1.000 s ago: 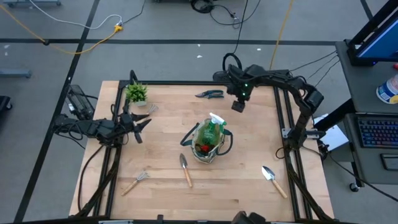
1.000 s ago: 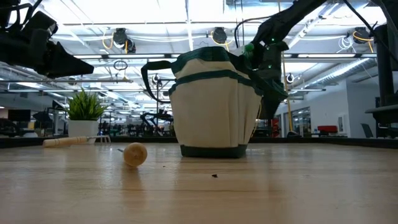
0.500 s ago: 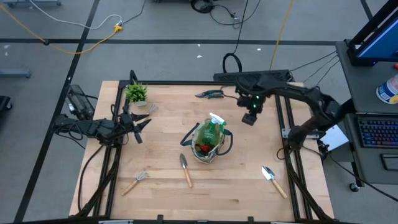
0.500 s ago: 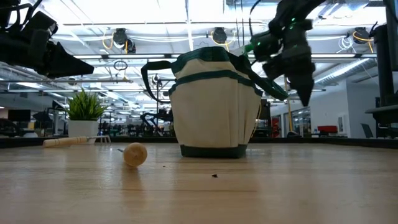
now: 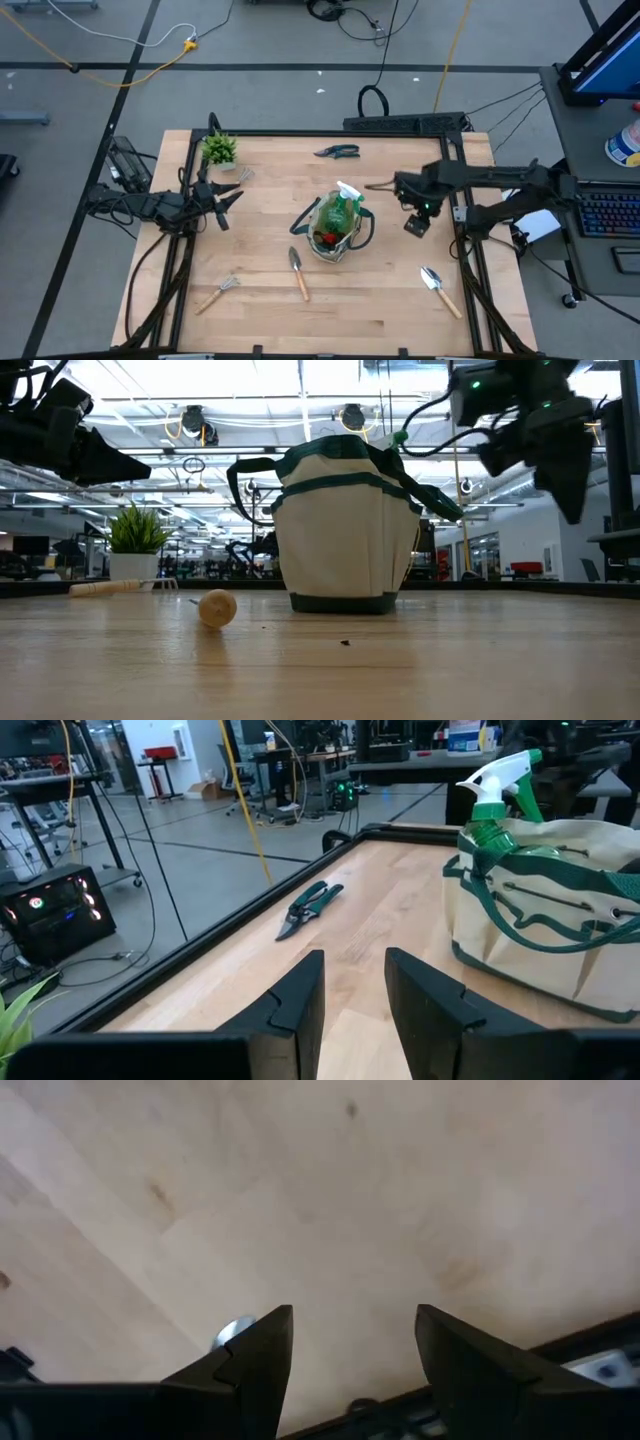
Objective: Pick & Place Garden tools in Gardening bag
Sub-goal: Put the right brown trowel into the gardening bag
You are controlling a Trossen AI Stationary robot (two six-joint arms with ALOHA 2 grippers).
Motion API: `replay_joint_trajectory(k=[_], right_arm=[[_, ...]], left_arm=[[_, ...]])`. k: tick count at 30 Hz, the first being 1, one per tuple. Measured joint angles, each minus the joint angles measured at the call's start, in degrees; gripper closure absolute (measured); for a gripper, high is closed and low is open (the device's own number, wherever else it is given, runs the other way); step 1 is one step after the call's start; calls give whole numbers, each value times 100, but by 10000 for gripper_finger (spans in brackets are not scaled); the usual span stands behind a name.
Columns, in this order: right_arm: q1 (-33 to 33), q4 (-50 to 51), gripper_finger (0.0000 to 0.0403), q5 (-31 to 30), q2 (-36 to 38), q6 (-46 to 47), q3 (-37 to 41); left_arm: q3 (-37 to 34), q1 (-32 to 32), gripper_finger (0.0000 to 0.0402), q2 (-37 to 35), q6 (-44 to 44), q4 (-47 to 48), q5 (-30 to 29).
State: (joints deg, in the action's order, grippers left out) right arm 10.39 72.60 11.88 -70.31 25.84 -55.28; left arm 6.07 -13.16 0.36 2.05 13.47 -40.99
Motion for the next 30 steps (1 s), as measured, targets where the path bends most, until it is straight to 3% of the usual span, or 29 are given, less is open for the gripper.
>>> replay_joint_trajectory(k=[9,19,30], right_arm=[[-1116,-123,197,-127,224,1350,170],[-1893,-411,197,-461,224,2265,170],[-3021,-406,197,-457,224,3774,168]], left_arm=[[0,1,289,2,26,2,241],[0,-1,289,2,122,2,268],[0,-1,289,2,314,65,856]])
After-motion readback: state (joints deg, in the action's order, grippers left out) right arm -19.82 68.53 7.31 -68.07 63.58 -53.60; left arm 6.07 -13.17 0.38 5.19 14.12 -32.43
